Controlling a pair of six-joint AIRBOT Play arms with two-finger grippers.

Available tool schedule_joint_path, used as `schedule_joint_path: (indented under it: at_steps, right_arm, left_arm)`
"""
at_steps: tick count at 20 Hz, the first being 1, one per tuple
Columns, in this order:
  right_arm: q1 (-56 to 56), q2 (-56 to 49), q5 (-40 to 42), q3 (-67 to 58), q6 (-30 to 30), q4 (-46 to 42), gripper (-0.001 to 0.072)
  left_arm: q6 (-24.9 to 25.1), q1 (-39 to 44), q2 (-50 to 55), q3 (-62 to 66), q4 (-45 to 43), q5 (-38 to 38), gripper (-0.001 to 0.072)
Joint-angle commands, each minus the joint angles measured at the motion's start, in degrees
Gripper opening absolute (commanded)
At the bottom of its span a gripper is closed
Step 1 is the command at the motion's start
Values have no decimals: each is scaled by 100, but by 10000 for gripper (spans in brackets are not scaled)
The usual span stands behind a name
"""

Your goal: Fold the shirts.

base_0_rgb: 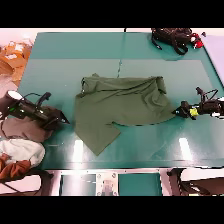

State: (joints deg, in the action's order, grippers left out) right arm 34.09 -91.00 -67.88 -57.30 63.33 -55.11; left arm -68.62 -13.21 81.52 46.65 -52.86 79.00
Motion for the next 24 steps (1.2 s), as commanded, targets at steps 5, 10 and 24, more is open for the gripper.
schedule_joint_path:
  at_steps: [5,10,24]
  right_arm:
    - [31,17,-155,-186,72,46,15]
    - [35,33,-229,-192,72,46,15]
    - [42,3630,376,-3530,1200,1307,14]
  left_arm:
    - [85,1191,28,-964,1132,-2411,669]
    - [739,1462,26,-909,1687,-2026,22]
    - [-181,1311,-2133,6164,223,-564,22]
